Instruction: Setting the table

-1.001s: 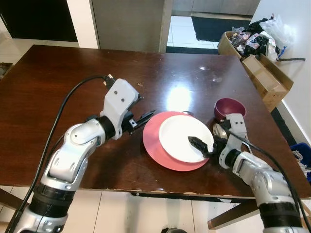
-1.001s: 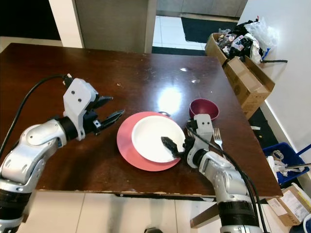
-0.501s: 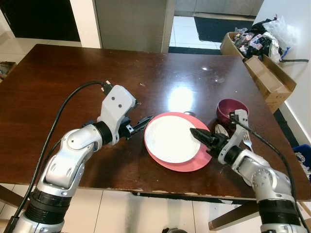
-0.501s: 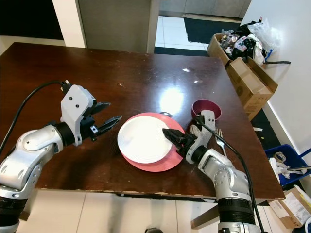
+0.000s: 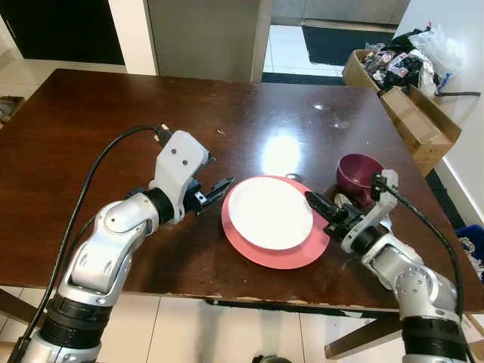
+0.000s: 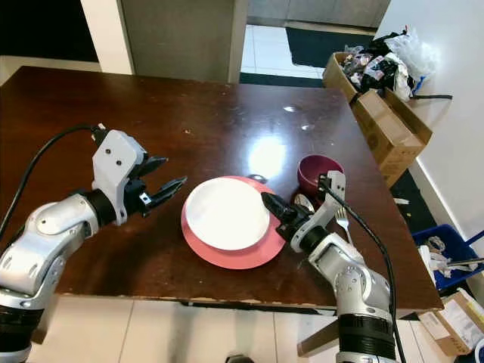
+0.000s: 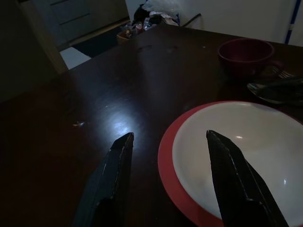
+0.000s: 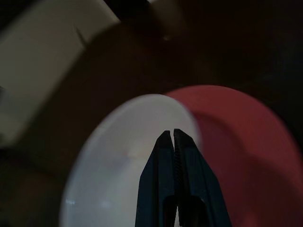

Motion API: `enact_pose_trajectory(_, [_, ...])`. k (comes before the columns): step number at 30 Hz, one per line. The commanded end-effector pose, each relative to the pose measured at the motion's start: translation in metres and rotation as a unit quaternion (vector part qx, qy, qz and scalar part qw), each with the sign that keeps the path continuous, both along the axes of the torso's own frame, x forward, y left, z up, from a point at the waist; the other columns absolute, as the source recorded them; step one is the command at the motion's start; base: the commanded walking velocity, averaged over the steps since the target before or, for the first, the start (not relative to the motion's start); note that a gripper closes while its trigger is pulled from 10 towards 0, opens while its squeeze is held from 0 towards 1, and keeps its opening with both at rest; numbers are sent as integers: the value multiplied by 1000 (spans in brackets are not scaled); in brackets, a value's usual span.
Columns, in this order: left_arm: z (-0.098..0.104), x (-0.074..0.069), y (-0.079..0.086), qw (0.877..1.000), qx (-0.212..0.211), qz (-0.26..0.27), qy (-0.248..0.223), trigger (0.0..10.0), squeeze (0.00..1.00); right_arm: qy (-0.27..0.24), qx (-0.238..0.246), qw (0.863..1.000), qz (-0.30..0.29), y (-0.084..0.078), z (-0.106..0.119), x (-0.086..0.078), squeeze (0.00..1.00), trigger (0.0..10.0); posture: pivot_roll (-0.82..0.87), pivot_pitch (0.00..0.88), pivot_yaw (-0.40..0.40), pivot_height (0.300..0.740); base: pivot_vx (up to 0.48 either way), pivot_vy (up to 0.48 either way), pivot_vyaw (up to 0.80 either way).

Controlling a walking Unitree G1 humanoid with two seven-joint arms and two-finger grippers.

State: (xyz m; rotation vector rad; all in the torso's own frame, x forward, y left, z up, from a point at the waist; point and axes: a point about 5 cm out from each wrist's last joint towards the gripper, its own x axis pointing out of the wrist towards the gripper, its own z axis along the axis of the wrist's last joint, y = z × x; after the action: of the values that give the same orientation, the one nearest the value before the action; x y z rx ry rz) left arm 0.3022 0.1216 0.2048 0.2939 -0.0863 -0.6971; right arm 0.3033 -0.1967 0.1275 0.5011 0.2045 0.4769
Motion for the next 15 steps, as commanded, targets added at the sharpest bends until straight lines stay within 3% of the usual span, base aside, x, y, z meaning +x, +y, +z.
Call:
enact_pose_trajectory(1, [-1,1,1,1000,-2,5,7,10000,0,4,-30,1000,-5,-2,-4,-3,0,10000,-78,18,22,740,0,0,0])
enact_pose_trajectory(6, [-2,2,1,1000,-3,9,6,10000,0,6,-60,998,-33,-8,-7,0,0,10000,-78,18,22,740,0,0,0])
enact_pose_trajectory(7, [-2,2,0,1000,-3,9,6,10000,0,12,-72,997,-33,-8,-9,0,325,10000,-78,18,22,740,0,0,0])
enact_pose_trajectory(8, [-2,2,0,1000,-3,9,6,10000,0,13,-75,997,-26,-7,-11,-1,1000,10000,-78,18,22,740,0,0,0])
enact_pose_trajectory(15, [-1,2,1,1000,-3,10,6,10000,0,-4,-90,996,18,2,-3,3,1000,10000,-78,30,20,740,0,0,0])
